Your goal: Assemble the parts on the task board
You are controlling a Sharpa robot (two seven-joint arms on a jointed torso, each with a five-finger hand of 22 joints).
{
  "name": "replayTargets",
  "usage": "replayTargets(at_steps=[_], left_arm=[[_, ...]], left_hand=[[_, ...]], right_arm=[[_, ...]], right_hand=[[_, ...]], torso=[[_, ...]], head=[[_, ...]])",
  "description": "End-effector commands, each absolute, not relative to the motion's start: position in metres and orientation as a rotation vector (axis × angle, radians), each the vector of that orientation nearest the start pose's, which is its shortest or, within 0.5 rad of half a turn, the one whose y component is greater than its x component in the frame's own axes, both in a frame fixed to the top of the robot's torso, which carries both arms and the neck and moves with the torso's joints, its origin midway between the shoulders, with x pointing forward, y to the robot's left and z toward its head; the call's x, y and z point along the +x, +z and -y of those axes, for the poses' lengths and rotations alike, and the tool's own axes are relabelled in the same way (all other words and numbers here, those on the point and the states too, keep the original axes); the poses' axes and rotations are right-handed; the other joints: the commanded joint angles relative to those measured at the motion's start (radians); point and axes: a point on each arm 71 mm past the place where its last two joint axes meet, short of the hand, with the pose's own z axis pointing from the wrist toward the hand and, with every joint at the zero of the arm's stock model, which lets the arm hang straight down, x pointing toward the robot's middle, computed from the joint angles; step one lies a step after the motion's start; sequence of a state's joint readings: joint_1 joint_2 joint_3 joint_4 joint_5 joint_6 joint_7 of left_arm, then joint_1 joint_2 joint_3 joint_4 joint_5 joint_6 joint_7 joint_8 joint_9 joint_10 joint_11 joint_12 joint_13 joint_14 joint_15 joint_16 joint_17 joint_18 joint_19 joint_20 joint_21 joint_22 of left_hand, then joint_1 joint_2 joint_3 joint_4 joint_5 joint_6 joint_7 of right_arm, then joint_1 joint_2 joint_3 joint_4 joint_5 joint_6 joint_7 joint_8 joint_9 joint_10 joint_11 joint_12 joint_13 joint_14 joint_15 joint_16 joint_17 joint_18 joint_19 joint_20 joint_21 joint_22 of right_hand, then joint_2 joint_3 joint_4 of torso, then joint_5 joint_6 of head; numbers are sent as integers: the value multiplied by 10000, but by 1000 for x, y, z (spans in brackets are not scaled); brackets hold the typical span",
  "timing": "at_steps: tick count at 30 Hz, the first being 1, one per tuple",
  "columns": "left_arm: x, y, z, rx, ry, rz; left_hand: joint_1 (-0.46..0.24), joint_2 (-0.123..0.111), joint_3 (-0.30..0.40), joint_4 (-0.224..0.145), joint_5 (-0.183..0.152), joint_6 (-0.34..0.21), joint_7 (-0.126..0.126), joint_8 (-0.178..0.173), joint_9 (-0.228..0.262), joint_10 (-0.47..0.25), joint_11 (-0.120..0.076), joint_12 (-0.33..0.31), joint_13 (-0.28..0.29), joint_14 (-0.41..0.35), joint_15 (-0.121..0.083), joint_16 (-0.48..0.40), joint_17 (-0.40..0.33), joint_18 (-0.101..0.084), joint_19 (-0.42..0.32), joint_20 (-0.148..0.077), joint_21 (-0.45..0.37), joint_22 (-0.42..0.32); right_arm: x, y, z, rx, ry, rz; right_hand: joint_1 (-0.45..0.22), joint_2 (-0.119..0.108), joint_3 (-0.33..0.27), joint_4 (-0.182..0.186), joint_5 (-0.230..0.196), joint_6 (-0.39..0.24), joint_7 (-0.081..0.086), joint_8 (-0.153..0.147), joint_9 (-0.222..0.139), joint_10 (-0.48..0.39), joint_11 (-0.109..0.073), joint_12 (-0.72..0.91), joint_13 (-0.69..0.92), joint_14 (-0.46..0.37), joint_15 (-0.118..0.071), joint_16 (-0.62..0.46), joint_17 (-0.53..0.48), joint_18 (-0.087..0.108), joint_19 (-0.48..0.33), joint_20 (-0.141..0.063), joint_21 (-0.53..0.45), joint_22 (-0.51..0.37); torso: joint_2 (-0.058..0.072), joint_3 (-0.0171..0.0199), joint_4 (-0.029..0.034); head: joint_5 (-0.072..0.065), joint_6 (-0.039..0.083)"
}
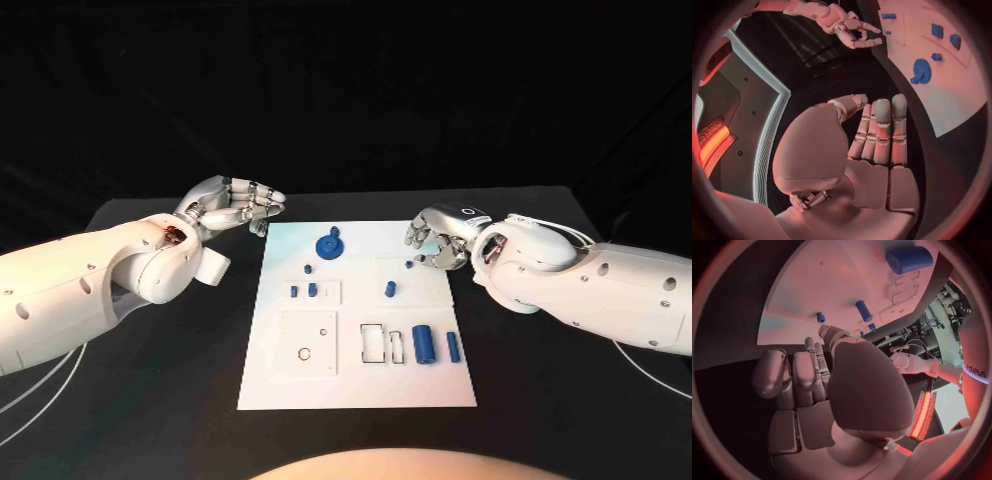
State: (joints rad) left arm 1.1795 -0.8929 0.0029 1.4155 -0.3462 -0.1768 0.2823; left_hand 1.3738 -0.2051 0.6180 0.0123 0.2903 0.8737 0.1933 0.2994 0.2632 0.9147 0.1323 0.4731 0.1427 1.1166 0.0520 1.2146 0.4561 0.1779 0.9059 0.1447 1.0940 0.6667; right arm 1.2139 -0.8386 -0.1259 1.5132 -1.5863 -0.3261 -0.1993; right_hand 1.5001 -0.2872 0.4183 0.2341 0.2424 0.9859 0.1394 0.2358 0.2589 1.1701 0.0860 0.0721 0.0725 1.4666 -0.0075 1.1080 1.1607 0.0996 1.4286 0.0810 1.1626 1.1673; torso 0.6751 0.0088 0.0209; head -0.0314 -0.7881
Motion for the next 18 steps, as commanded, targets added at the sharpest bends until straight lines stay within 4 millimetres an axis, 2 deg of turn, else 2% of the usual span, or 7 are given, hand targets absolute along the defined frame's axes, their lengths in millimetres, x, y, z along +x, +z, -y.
replayTargets(at_steps=[1, 8, 18], left_arm=[[503, -178, -255, -8966, -14775, -15197], [502, -177, -257, -9093, -14801, -15137], [502, -177, -259, -9097, -14758, -15138]], left_hand=[[36, 36, -5, -40, 34, -32, 52, -47, -17, -60, 0, -52, -10, -77, -15, -67, -11, 73, -79, -6, -52, -9], [42, 50, -9, -55, 34, -49, 61, -55, -20, -92, 11, -56, -14, -86, -5, -68, -18, 73, -85, 2, -55, -13], [51, 57, -16, -73, 29, -53, 68, -54, -19, -124, 20, -61, -17, -93, 1, -67, -23, 73, -89, 7, -55, -14]], right_arm=[[478, -214, 201, -3267, 4129, -17170], [475, -221, 194, -3500, 4159, -17497], [475, -229, 188, -3529, 4217, -17707]], right_hand=[[-34, 11, 31, -13, 77, -17, 3, -53, 17, -81, -19, -36, 11, 292, 99, 198, 112, -184, 20, 36, 206, 207], [-64, 17, 171, -20, 114, 90, -9, 0, 107, 72, -27, 10, 38, 395, 105, 910, 566, -315, 197, 57, 998, 1018], [-71, 46, 285, -33, 156, 163, -8, 40, 163, 175, -31, 18, 47, 430, 107, 1161, 702, -346, 234, 64, 1220, 1250]], torso=[[-2, 7, -3], [-2, 3, -3], [-11, 17, -14]], head=[[-6, -23], [14, -68], [35, -89]])
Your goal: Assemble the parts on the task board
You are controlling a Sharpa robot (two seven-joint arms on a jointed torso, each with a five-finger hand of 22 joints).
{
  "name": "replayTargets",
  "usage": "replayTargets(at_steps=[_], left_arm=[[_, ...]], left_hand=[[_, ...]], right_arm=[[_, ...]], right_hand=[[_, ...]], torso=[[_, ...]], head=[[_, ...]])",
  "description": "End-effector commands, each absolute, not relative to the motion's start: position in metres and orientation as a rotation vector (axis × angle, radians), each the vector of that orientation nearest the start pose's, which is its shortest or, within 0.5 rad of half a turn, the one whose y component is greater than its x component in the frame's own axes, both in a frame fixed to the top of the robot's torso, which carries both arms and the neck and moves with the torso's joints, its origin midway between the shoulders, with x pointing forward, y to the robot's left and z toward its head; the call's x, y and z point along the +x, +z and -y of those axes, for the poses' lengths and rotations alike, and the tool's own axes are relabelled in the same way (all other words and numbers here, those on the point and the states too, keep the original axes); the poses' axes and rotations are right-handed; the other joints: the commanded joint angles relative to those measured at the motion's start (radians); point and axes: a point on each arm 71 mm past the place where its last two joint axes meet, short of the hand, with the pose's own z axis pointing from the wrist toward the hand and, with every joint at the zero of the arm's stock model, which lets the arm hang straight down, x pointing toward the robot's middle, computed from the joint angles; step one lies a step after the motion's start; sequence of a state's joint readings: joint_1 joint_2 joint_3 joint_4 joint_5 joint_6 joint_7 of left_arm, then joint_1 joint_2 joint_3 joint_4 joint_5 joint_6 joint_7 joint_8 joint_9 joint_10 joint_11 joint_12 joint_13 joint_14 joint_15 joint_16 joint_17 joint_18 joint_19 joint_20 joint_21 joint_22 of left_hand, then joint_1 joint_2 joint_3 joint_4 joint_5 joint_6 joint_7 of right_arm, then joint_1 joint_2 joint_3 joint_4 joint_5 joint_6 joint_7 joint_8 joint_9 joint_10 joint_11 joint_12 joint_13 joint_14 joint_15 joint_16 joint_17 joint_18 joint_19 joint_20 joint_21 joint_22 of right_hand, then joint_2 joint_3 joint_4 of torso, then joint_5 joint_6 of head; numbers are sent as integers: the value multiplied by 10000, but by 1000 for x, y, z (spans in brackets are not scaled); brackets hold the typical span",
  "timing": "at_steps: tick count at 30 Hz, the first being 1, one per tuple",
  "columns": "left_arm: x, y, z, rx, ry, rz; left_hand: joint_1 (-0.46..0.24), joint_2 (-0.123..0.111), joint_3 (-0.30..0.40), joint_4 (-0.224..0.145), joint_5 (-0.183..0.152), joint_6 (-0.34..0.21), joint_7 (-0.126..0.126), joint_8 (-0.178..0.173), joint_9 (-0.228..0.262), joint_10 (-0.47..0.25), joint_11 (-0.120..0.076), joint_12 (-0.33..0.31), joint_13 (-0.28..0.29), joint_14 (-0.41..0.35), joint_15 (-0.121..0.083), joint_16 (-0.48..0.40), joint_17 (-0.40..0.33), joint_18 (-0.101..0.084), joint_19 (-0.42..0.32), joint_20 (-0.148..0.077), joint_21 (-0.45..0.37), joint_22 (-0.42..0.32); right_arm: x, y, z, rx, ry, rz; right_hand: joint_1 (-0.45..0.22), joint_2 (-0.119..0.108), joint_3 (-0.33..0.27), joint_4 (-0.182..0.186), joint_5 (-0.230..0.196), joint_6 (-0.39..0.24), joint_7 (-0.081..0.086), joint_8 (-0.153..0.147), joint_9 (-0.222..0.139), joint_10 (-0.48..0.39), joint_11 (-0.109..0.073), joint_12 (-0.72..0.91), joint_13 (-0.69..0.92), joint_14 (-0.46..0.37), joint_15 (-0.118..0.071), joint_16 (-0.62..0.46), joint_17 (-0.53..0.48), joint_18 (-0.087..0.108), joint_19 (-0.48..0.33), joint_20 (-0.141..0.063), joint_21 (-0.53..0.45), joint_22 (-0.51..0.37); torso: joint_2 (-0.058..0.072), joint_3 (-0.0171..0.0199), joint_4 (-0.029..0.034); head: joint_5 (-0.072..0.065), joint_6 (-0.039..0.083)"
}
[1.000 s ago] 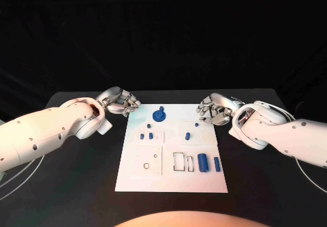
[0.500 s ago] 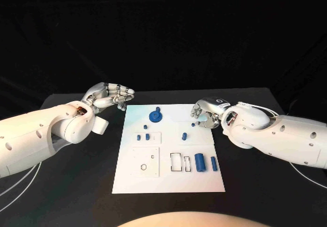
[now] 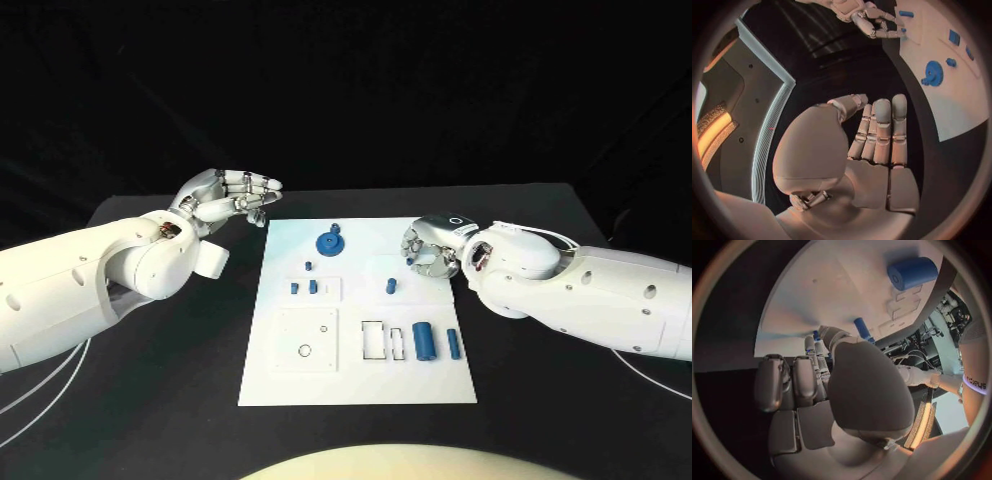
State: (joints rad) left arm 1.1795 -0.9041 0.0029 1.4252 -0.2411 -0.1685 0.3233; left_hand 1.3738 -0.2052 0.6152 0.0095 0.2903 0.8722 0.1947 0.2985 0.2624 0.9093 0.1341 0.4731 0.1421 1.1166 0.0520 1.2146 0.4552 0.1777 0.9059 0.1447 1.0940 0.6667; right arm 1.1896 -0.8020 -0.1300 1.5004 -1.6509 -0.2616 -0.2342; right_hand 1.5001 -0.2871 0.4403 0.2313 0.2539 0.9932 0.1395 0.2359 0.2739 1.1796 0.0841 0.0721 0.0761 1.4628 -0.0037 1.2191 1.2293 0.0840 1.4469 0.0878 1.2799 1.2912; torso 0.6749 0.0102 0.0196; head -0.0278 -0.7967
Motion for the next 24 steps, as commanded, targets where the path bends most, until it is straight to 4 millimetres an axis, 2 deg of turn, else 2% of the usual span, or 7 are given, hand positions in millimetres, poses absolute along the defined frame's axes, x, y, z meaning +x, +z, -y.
replayTargets(at_steps=[1, 6, 10, 11, 12, 21, 24], left_arm=[[502, -177, -258, -9096, -14758, -15139], [502, -177, -259, -9091, -14742, -15163], [502, -178, -259, -9101, -14686, -15179], [502, -178, -260, -9104, -14672, -15184], [503, -178, -260, -9107, -14661, -15188], [502, -178, -260, -9088, -14574, -15291], [503, -179, -260, -9084, -14560, -15317]], left_hand=[[51, 57, 12, -45, 29, -38, 54, -46, -12, -70, 2, -61, -10, -93, 1, -67, -14, 75, -90, 7, -55, -14], [52, 63, 11, -48, 28, -38, 56, -45, -11, -79, 5, -62, -11, -95, 3, -66, -16, 75, -91, 9, -55, -15], [52, 63, 11, -48, 28, -38, 56, -45, -11, -79, 5, -62, -11, -95, 3, -66, -16, 75, -91, 9, -55, -15], [52, 63, 11, -48, 28, -38, 56, -45, -11, -79, 5, -62, -11, -95, 3, -66, -16, 75, -91, 9, -55, -15], [52, 63, 11, -48, 28, -38, 56, -45, -11, -79, 5, -62, -11, -95, 3, -66, -16, 75, -91, 9, -55, -15], [63, 104, 5, -61, 22, -38, 63, -40, -9, -86, 10, -43, -6, -87, 11, -50, -17, 76, -87, 19, -48, -14], [63, 104, 5, -61, 22, -38, 63, -40, -9, -86, 10, -43, -6, -87, 11, -50, -17, 76, -87, 19, -48, -14]], right_arm=[[476, -230, 188, -3523, 4210, -17713], [479, -235, 187, -3476, 4122, -17785], [479, -239, 186, -3459, 4136, -17911], [479, -240, 186, -3466, 4149, -17951], [479, -241, 185, -3477, 4159, -17998], [475, -248, 181, -3637, 3991, -18308], [475, -248, 182, -3667, 3778, -18246]], right_hand=[[-76, 66, 94, -1, 53, 101, -9, 46, 23, 90, -11, 16, 11, 466, 69, 67, 19, -191, 50, -2, 63, 31], [-95, 122, 182, 12, 83, 129, -6, 63, 48, 125, -15, 12, 11, 481, 67, 190, 100, -214, 83, 0, 192, 163], [-96, 264, 415, -30, 44, 275, -51, 160, 140, 290, -59, 37, 28, 560, 32, 564, 367, -293, 227, -11, 613, 583], [-24, 421, 650, -88, -487, 346, -95, 212, 194, 389, -77, 48, 42, 589, -14, 691, 446, -323, 278, -29, 770, 740], [36, 570, 880, -171, -774, 451, -126, 289, 261, 535, -140, 78, 78, 626, -33, 859, 577, -370, 365, -53, 994, 961], [-83, 920, 1364, -836, -858, 856, -279, 769, 784, 1310, -386, 186, 382, 663, -223, 1180, 717, -633, 849, -207, 2129, 2062], [-191, 977, 1600, -1090, -1084, 821, -291, 854, 961, 1418, -415, 129, 470, 649, -254, 1171, 636, -670, 915, -243, 2284, 2214]], torso=[[-9, 3, 2], [-10, -1, 15], [-9, -2, 4], [-9, 0, -3], [-8, -1, -3], [-12, 1, -1], [-19, -4, 3]], head=[[-9, -7], [-29, -10], [-12, -33], [-8, -38], [-11, -40], [-19, -63], [-29, -70]])
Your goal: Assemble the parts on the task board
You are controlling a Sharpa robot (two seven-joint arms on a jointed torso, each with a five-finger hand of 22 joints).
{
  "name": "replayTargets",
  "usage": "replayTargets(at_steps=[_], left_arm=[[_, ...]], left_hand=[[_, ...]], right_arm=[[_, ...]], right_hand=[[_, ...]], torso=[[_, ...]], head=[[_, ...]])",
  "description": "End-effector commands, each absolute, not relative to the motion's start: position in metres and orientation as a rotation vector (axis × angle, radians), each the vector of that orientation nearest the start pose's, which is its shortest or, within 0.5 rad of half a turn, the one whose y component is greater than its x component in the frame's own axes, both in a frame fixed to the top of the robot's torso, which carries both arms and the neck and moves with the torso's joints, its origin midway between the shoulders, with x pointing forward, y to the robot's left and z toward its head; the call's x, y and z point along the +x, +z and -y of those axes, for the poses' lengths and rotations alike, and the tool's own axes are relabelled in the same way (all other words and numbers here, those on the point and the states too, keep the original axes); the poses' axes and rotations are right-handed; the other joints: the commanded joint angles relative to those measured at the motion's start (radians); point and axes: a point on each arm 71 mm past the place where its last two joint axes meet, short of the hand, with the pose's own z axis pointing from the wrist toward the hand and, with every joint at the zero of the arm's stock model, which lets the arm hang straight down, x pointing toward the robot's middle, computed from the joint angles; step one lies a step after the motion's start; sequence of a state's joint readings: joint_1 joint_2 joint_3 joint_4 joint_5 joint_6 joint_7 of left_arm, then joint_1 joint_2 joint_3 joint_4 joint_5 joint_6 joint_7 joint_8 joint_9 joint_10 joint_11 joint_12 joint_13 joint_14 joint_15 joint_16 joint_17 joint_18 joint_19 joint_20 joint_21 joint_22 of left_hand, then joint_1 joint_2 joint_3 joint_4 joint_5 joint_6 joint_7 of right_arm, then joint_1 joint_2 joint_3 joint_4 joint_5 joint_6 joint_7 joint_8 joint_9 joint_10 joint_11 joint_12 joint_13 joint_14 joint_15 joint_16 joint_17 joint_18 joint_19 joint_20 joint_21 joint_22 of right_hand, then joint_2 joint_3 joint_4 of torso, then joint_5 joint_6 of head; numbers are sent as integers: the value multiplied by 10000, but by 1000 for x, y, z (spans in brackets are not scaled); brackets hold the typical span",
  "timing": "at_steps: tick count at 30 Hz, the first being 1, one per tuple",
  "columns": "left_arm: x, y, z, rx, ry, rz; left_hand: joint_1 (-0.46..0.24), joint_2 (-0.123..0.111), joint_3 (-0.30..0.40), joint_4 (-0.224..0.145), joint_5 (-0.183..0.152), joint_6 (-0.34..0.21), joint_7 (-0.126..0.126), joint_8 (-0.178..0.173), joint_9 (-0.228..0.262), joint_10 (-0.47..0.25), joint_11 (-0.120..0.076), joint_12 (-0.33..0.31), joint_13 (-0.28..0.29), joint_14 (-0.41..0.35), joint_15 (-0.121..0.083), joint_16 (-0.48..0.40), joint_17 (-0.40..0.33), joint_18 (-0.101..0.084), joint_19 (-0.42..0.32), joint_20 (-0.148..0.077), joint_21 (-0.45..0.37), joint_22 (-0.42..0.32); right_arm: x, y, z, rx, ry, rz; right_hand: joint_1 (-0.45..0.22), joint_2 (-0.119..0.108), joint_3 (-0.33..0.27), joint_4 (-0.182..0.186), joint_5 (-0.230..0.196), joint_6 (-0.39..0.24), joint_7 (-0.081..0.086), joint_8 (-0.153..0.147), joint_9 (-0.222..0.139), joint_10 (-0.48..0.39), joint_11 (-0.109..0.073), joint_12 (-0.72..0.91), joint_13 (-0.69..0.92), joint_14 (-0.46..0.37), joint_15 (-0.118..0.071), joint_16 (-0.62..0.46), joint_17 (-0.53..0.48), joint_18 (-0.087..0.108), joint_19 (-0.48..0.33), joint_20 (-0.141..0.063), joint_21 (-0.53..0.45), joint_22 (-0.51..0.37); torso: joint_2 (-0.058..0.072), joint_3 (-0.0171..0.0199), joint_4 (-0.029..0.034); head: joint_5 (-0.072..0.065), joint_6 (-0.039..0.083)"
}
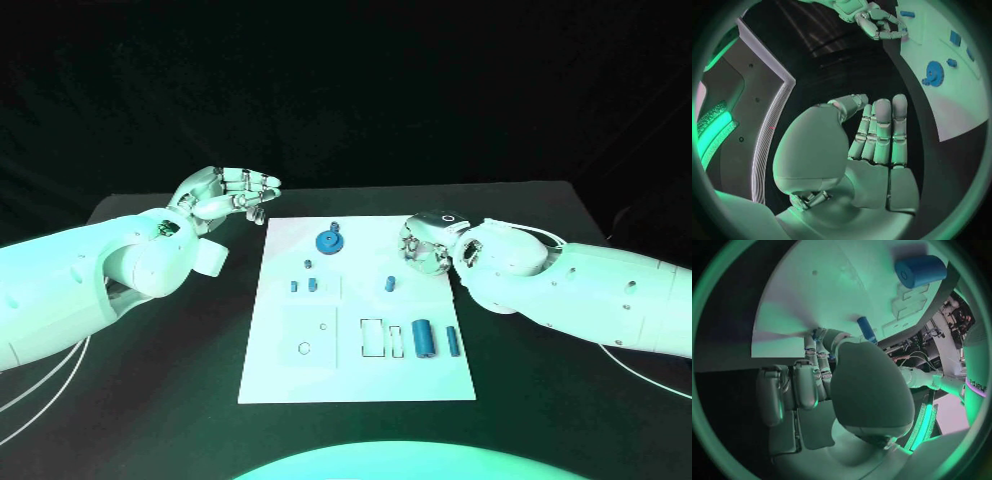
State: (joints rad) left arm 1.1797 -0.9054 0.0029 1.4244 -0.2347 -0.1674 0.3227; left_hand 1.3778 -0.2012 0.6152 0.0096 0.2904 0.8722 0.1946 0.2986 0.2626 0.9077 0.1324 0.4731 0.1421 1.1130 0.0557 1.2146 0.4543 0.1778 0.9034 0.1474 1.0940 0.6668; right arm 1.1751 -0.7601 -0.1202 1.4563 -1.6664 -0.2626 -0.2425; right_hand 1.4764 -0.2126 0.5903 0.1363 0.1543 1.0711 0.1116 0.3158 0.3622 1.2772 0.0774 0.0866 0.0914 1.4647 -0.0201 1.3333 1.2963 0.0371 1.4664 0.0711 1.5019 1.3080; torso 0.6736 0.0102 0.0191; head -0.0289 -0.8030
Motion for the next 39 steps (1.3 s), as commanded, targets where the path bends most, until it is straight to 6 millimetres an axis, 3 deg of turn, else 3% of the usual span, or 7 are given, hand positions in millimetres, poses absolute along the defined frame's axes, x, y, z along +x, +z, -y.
replayTargets(at_steps=[1, 4, 16, 27, 39], left_arm=[[503, -179, -260, -9081, -14571, -15327], [502, -179, -259, -9148, -14765, -15358], [503, -178, -258, -9219, -15139, -15291], [504, -179, -259, -9260, -15068, -15249], [503, -179, -260, -9269, -15045, -15232]], left_hand=[[30, 72, -2, -73, 19, -41, 64, -40, -11, -65, 26, -28, -1, -41, -24, -35, -7, 76, -57, -4, -42, -14], [35, 74, -4, -80, 19, -42, 64, -39, -10, -64, 25, -23, 1, -38, -24, -30, -7, 77, -56, -3, -39, -13], [139, 109, 3, -210, 45, 4, 57, 1, 5, -93, 24, 22, 12, -51, -30, 6, -14, 84, -55, -5, 12, 11], [92, 92, -24, -274, 68, -187, 148, -99, -41, -180, 84, 46, 10, -95, 11, 32, -34, 76, -95, 20, 65, 39], [65, 96, -30, -305, 77, -306, 204, -163, -71, -238, 124, 65, 11, -111, 44, 54, -46, 76, -119, 47, 89, 50]], right_arm=[[475, -248, 182, -3668, 3701, -18206], [474, -248, 183, -3652, 3586, -18059], [470, -239, 180, -3850, 3823, -17164], [469, -216, 184, -3158, 4383, -16102], [446, -201, 177, -2550, 5453, -16052]], right_hand=[[11, 231, 194, -229, -185, 30, -16, 73, 129, 470, -354, -37, 346, 629, -98, 47, -38, -205, 727, -81, 84, 2066], [-70, 224, 366, -371, -355, 21, -19, 100, 216, 508, -359, -77, 398, 626, -107, 74, -50, -209, 731, -85, 105, 2090], [-150, 185, 490, -484, -396, 49, -32, 132, 291, 565, -374, -97, 446, 624, -120, 106, -52, -223, 755, -81, 156, 2141], [-210, 149, 536, -526, -417, 72, -36, 147, 329, 593, -382, -108, 469, 622, -136, 115, -61, -225, 759, -78, 168, 2154], [-241, 135, 558, -541, -413, 78, -35, 150, 345, 598, -387, -119, 478, 617, -157, 118, -66, -225, 756, -64, 164, 2151]], torso=[[-9, -4, 9], [-10, 2, 12], [-13, 0, -6], [-11, -4, -10], [5, 2, -25]], head=[[-23, -11], [-13, -10], [2, 28], [-1, 85], [160, 84]])
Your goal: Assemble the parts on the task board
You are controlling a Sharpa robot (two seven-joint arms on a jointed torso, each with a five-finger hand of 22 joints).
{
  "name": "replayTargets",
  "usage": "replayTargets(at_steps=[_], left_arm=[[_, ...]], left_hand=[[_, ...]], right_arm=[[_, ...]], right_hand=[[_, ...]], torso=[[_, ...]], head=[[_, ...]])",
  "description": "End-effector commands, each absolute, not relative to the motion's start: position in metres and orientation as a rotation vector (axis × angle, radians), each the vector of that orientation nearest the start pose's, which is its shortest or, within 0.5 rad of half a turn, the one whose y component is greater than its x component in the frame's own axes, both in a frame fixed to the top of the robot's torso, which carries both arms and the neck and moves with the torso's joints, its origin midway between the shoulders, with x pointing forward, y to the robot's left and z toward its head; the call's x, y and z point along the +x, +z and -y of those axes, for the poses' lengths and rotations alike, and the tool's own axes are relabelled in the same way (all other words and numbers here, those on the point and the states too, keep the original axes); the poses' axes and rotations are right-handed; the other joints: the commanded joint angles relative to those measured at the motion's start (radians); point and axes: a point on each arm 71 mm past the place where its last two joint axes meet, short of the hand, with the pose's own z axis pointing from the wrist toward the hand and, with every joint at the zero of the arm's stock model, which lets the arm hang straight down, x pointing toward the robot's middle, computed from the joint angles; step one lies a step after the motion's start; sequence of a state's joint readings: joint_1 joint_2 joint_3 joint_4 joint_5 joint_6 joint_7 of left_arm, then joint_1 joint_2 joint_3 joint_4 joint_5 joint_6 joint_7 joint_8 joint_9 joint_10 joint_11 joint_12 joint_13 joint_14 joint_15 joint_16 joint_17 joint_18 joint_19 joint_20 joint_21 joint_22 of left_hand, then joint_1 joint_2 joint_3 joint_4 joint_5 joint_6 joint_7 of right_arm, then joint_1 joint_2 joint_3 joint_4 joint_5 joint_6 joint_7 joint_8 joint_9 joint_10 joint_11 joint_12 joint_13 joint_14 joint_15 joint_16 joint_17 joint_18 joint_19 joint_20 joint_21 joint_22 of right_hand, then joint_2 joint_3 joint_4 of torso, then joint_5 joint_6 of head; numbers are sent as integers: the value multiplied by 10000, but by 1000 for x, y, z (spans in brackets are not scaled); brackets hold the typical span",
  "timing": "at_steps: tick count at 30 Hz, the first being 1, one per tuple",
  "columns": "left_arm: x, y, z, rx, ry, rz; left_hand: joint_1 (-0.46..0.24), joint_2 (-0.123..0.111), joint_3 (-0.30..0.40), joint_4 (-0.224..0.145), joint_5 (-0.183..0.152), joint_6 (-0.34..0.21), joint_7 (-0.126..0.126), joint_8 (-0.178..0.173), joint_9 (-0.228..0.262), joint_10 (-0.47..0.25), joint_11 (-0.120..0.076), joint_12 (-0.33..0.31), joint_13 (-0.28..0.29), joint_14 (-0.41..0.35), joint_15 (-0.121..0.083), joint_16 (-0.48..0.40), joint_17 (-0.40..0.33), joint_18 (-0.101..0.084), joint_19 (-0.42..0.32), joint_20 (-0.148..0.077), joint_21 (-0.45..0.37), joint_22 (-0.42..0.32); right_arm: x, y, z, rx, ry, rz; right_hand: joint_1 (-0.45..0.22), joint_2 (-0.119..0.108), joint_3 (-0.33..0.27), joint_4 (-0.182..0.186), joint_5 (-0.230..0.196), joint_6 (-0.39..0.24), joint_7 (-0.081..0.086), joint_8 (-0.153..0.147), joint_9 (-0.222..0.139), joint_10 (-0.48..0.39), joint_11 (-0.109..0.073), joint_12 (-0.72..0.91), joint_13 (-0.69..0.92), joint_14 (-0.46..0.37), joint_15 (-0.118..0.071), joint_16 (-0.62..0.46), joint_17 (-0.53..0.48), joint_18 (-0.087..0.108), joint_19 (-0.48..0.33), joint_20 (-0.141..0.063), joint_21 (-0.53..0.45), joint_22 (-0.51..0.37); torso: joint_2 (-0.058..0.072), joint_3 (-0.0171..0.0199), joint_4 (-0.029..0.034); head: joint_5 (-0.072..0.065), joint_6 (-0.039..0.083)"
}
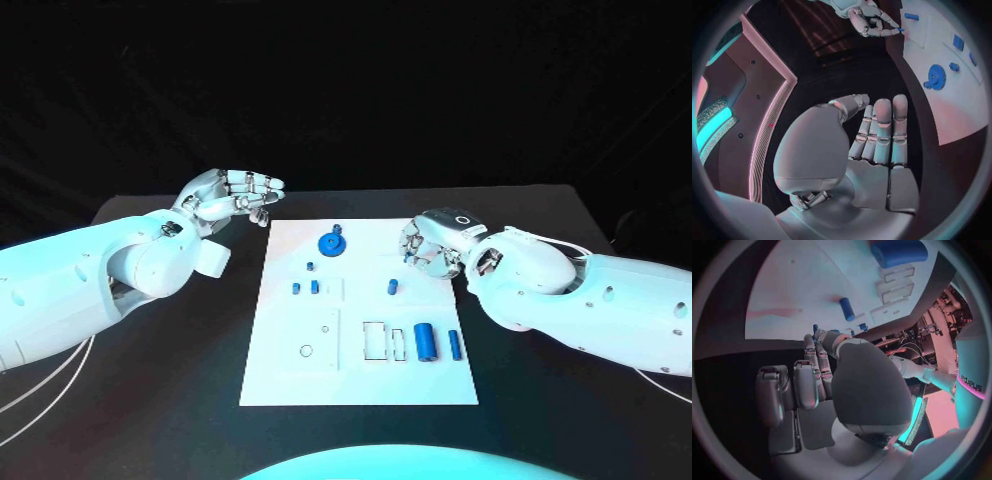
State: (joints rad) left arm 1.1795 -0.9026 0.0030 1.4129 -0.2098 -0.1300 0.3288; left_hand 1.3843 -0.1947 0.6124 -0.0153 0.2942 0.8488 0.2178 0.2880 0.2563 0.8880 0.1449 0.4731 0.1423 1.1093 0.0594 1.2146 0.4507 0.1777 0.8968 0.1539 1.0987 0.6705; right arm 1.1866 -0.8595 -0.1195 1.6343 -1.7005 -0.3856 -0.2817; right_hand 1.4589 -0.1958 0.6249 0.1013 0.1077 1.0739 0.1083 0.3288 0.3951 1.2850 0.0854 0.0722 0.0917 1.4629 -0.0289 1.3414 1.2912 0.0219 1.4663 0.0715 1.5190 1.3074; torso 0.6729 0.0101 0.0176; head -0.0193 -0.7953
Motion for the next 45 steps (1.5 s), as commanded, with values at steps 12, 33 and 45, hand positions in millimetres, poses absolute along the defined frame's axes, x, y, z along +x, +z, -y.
replayTargets(at_steps=[12, 33, 45], left_arm=[[501, -178, -253, -9216, -15195, -15293], [495, -176, -231, -9042, -15609, -15497], [496, -176, -229, -9029, -15648, -15557]], left_hand=[[-4, 34, -3, -65, 39, -96, -17, -69, -14, -61, 8, 68, 8, -72, 14, 65, -11, 77, -54, -11, 49, 16], [-10, 40, -5, -75, 40, -114, -9, -78, -18, -84, 18, 73, 9, -65, 24, 83, -10, 77, -54, -1, 62, 21], [-22, 40, -11, -80, 39, -120, -5, -79, -20, -99, 23, 83, 10, -62, 32, 100, -9, 77, -56, 9, 71, 24]], right_arm=[[414, -198, 130, -2916, 7250, -15953], [391, -242, 66, -3868, 8325, -16845], [387, -251, 58, -3920, 8196, -16752]], right_hand=[[-82, -34, 234, -203, 67, 45, 2, 18, 25, 516, -465, 13, 479, 628, -80, 25, -36, -68, 747, -59, -29, 2139], [-128, -38, 290, -246, 158, 16, 17, 2, 53, 500, -454, -19, 491, 611, -78, 6, -77, -49, 711, -49, -92, 2084], [-156, -42, 320, -277, 230, 3, 27, -5, 73, 495, -447, -33, 500, 606, -73, 12, -81, -46, 705, -42, -103, 2076]], torso=[[-4, -10, 1], [10, -25, 22], [15, -10, 23]], head=[[417, -48], [1099, -343], [1263, -469]])
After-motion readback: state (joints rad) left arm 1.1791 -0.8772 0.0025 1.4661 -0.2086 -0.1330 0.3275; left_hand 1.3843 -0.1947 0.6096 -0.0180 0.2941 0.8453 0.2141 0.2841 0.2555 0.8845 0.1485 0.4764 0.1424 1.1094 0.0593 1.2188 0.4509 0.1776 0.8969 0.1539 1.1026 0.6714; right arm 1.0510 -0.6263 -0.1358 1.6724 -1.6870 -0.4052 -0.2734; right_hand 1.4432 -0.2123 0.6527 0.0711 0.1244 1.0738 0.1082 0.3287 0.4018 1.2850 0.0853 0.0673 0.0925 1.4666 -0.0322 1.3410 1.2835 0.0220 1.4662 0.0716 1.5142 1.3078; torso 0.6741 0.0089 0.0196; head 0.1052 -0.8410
